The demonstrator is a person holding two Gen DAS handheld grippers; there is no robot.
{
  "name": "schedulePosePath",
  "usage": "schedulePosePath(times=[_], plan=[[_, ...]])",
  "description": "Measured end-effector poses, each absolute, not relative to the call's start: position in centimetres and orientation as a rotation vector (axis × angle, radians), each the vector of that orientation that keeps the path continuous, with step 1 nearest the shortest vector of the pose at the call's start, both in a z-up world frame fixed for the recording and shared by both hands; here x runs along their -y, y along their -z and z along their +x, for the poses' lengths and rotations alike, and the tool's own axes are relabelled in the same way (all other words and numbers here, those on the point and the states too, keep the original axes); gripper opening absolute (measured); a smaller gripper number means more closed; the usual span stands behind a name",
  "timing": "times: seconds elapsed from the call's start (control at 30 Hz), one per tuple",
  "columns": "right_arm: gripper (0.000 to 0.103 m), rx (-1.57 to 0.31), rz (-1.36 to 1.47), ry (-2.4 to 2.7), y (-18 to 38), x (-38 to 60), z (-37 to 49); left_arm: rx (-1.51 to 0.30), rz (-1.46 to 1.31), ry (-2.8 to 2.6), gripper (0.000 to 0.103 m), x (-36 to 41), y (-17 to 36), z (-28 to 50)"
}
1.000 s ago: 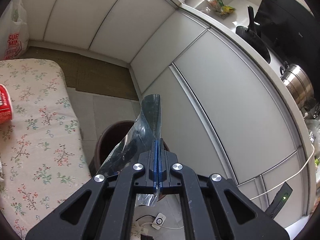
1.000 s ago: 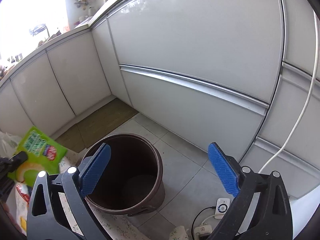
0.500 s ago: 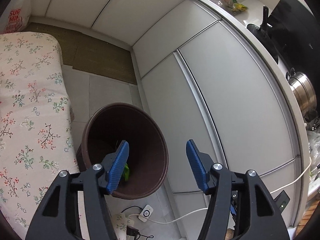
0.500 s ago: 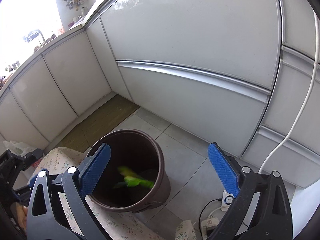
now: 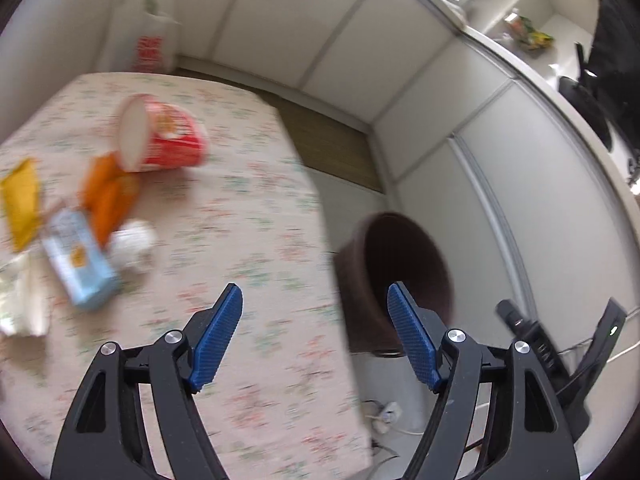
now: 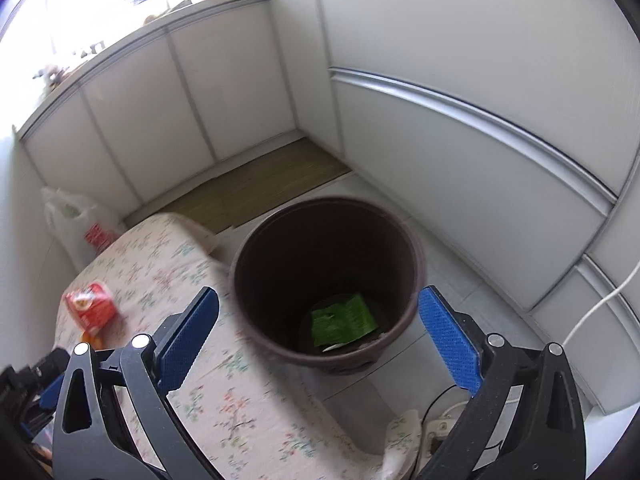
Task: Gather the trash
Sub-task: 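Return the left gripper to the table and grasp the blue box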
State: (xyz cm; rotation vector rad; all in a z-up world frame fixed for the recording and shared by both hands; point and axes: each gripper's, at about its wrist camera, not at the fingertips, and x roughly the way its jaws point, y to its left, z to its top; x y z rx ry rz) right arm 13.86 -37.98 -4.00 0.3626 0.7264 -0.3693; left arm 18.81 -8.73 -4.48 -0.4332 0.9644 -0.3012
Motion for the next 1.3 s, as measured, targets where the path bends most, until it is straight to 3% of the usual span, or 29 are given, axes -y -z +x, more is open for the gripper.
schedulePosePath(times=[0.37,0.7,0.97,1.3], plan=[[0.096,-0.776,0.174,0.117,4.1,25.9,16.3,-0.988,-0.391,-0.047,0.074,-5.7,5.3,11.1],[0.096,-0.882,0.211,-0.042,6.2,20.6,17.6,-1.166,-0.305,-0.453,0.074,-16.8,10.8,7.7],[0.096,-0.985,0.306,-0.170,8.2,18.2,18.6,-1.323,-0.359,-0.505,0.074,-20.2,15.8,8.5],[0.096,-1.070,0.322,-0.330,10.2,14.2,19.0,-1.282,-0.311,-0.564,0.074,-21.0,15.4,8.3]])
